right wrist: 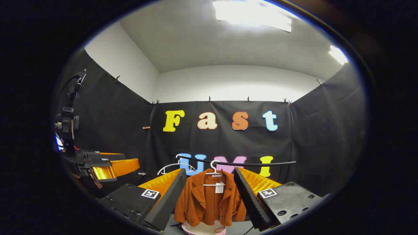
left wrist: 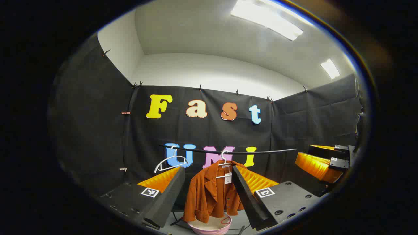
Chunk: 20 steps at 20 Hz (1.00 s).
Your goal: Grasp the clothes on the hanger with both hands and then place them into the laundry hamper below.
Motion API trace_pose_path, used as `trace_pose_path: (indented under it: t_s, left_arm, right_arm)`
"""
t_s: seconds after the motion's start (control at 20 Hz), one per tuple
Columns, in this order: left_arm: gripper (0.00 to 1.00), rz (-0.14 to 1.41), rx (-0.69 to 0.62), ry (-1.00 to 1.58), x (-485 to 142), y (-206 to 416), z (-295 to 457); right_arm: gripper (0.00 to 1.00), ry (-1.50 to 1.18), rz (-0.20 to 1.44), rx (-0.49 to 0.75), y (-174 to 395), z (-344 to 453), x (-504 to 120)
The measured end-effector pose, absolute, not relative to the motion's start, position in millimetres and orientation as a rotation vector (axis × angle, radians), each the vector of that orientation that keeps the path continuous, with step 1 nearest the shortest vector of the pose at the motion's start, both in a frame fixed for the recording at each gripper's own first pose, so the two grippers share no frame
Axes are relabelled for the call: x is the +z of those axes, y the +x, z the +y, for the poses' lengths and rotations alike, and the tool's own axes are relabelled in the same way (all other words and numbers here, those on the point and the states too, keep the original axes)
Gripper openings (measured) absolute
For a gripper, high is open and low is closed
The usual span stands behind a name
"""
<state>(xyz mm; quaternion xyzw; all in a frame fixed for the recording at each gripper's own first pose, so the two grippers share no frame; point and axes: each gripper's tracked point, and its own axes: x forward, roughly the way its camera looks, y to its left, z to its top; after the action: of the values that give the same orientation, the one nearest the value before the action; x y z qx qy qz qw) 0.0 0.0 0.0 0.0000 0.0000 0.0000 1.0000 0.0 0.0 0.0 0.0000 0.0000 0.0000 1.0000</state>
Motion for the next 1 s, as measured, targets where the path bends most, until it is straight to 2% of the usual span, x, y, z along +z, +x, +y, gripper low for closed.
trace_pose_path:
  t_s: [0.05, 0.5, 1.0]
  left_arm:
    - [0.91, 0.007, -0.005, 0.005, -2, 1, -3]
    - [0.91, 0.017, 0.000, 0.013, -3, 5, -3]
    - [0.92, 0.008, -0.026, 0.010, -3, 5, -8]
  right_arm:
    - [0.94, 0.001, 0.001, 0.002, 2, 0, -1]
    - [0.94, 0.005, -0.002, 0.004, 18, -1, -4]
    - [0.94, 0.000, 0.002, -0.014, 13, -2, -1]
